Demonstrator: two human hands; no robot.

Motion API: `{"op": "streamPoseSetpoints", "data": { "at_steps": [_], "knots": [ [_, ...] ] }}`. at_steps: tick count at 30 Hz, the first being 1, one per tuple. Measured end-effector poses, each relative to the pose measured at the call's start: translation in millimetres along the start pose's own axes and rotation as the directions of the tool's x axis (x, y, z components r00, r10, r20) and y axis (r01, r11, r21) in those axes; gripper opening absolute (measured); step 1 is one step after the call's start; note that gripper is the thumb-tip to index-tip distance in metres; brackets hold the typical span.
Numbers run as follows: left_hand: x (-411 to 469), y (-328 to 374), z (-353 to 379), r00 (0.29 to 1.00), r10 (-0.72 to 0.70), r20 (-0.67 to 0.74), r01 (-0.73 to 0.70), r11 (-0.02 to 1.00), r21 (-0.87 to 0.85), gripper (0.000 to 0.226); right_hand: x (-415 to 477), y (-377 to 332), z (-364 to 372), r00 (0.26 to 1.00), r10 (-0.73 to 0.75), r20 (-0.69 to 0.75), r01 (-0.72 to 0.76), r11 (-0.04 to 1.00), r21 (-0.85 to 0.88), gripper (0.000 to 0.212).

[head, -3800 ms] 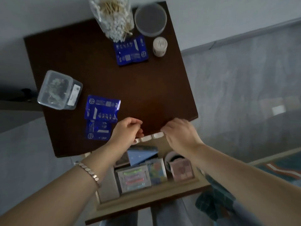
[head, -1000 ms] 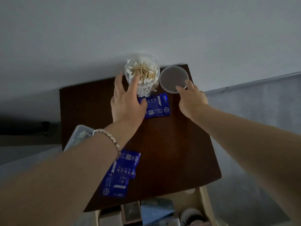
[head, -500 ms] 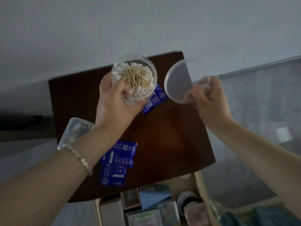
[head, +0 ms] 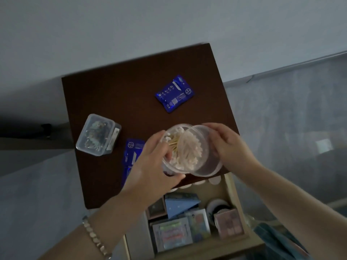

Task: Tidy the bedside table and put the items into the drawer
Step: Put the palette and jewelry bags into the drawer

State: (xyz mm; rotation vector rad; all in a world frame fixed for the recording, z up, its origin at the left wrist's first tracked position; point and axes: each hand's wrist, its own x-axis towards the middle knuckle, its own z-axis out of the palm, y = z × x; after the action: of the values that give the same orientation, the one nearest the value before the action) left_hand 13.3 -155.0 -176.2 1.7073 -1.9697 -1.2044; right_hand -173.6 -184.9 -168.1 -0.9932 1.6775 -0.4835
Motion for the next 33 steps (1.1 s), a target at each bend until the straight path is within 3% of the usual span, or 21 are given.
{"op": "streamPoseSetpoints", "data": {
  "at_steps": [3, 5, 7, 9, 10, 12, 13, 17, 20, 22, 25, 27, 30, 33],
  "knots": [
    [-13.0, 10.0, 11.8, 1.000, 0.006, 0.001, -0.006, 0.986, -0.169, 0.057, -21.8, 8.5, 13.5, 0.999, -0.025, -0.048, 0.021, 0.996, -0.085, 0.032],
    [-19.1, 13.7, 15.7, 1.000, -0.003, -0.001, 0.003, 0.963, -0.268, 0.079, -33.3, 9.5, 19.7, 0.999, 0.018, -0.049, -0.022, 0.996, -0.088, 0.036],
    [-24.0, 14.4, 16.6, 0.995, -0.036, 0.089, 0.064, 0.942, -0.328, 0.106, -40.9, 10.2, 21.8, 0.997, 0.071, -0.010, -0.072, 0.996, -0.049, 0.041],
    [-27.7, 14.0, 15.3, 0.987, -0.046, 0.153, 0.092, 0.945, -0.313, 0.117, -50.1, 9.2, 18.9, 0.992, 0.095, 0.087, -0.097, 0.995, 0.017, 0.054],
    [-28.3, 13.1, 14.4, 0.985, -0.040, 0.170, 0.086, 0.958, -0.273, 0.117, -53.9, 10.2, 16.2, 0.983, 0.086, 0.160, -0.090, 0.996, 0.021, 0.071],
    [-29.4, 14.7, 13.2, 0.977, -0.015, 0.214, 0.048, 0.988, -0.149, 0.113, -61.3, 9.7, 11.3, 0.953, 0.046, 0.298, -0.024, 0.997, -0.079, 0.102],
    [-29.9, 15.6, 13.2, 0.972, -0.005, 0.236, 0.030, 0.994, -0.104, 0.110, -63.8, 9.5, 9.3, 0.939, 0.028, 0.342, 0.017, 0.992, -0.126, 0.106],
    [-30.8, 18.0, 10.0, 0.960, 0.043, 0.275, -0.018, 0.995, -0.095, 0.104, -63.4, 14.2, 1.0, 0.897, -0.005, 0.441, 0.109, 0.972, -0.210, 0.106],
    [-34.3, 19.8, 8.6, 0.964, 0.022, 0.266, 0.000, 0.997, -0.082, 0.101, -67.9, 13.0, 0.2, 0.907, -0.044, 0.418, 0.173, 0.945, -0.276, 0.103],
    [-37.6, 22.9, 10.9, 0.983, 0.041, 0.181, -0.048, 0.998, 0.034, 0.101, -74.9, 19.6, 3.0, 0.916, 0.043, 0.398, 0.022, 0.987, -0.157, 0.103],
    [-40.1, 18.4, 17.7, 0.990, 0.093, 0.107, -0.115, 0.966, 0.232, 0.101, -80.2, 28.2, -3.3, 0.816, 0.274, 0.508, -0.262, 0.960, -0.097, 0.121],
    [-38.7, 18.7, 18.4, 0.987, 0.041, 0.158, -0.079, 0.968, 0.237, 0.102, -64.8, 25.8, 0.8, 0.811, 0.316, 0.492, -0.285, 0.948, -0.139, 0.135],
    [-35.3, 16.9, 16.7, 0.981, 0.035, 0.190, -0.075, 0.975, 0.208, 0.101, -54.8, 21.4, 9.7, 0.907, 0.205, 0.367, -0.143, 0.972, -0.187, 0.111],
    [-33.5, 15.1, 13.6, 0.982, 0.009, 0.190, -0.041, 0.985, 0.168, 0.101, -53.3, 21.8, 6.8, 0.883, 0.263, 0.390, -0.229, 0.964, -0.132, 0.104]
  ]
}}
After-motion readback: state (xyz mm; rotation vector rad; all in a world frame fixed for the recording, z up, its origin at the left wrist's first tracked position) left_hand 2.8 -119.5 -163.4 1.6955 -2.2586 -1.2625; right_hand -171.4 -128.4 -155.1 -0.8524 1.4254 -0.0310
